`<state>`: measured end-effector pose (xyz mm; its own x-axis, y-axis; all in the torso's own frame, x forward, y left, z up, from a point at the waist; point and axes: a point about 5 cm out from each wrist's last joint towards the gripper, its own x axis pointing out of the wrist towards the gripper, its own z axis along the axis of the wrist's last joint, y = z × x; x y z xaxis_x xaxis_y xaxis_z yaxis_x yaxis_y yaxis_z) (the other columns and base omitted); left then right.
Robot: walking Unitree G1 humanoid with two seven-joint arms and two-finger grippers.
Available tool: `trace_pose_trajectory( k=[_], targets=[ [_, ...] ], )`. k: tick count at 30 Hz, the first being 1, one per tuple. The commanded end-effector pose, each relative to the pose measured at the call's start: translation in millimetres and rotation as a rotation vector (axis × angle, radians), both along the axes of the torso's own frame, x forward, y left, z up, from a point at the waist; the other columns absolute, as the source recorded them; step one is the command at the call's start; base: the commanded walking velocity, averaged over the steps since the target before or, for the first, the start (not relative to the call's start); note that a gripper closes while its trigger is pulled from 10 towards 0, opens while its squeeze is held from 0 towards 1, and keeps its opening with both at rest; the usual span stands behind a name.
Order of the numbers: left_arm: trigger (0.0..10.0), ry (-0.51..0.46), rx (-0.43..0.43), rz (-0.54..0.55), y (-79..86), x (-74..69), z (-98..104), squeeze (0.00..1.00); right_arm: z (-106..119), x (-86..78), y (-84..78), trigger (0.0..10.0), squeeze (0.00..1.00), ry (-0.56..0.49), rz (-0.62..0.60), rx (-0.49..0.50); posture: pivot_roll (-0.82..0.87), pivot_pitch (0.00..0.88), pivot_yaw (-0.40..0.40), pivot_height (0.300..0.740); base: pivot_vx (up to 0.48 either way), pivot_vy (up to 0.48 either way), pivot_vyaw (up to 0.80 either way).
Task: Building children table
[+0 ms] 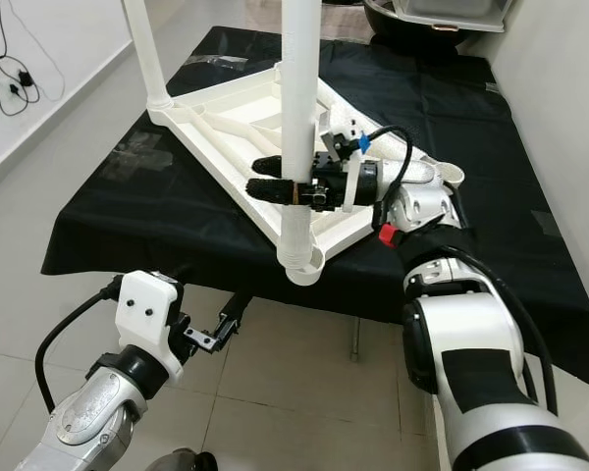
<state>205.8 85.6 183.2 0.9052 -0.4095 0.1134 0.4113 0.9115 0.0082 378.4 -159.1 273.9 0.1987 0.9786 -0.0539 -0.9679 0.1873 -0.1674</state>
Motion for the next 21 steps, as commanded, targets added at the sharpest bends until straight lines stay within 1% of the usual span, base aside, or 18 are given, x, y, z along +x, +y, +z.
trace_pose_trajectory(
  k=[1,8,11,14,18,20,21],
  targets=[
    [10.0,0.011,0.009,-0.001,-0.3,-2.0,-1,0.00,5,-1.5,-2.7,10.0,0.00,-0.012,0.030,-0.009,0.15,0.176,-0.038,0.740,0.000,0.000,0.00],
    [10.0,0.012,0.003,-0.004,-3.2,-2.9,-1,0.00,-6,-1.9,-2.6,10.0,0.00,0.000,0.031,-0.045,0.15,0.185,-0.040,0.740,0.000,0.000,0.00],
    [10.0,0.012,0.003,-0.005,-3.5,-3.0,-1,0.00,-8,-1.9,-2.1,10.0,0.00,0.002,0.032,-0.051,0.15,0.185,-0.040,0.740,0.000,0.000,0.00],
    [10.0,0.011,0.000,0.001,-2.9,-3.1,-1,0.00,-13,-0.9,1.8,10.0,0.00,0.017,0.020,-0.024,0.15,0.192,-0.042,0.740,0.000,0.000,0.00],
    [10.0,0.009,-0.001,0.006,-2.2,-3.0,0,0.00,-19,-0.9,5.3,10.0,0.00,0.034,0.019,-0.016,0.15,0.192,-0.043,0.740,0.000,0.000,0.00],
    [10.0,0.008,-0.001,0.008,-1.9,-2.7,0,0.00,-20,1.8,6.8,10.0,0.00,0.030,-0.027,0.009,0.15,0.193,-0.043,0.740,0.000,0.000,0.00],
    [10.0,0.008,-0.001,0.008,-1.9,-2.7,0,0.00,-20,1.8,6.8,10.0,0.00,0.030,-0.027,0.009,0.15,0.193,-0.043,0.740,0.000,0.000,0.00]
  ],
)
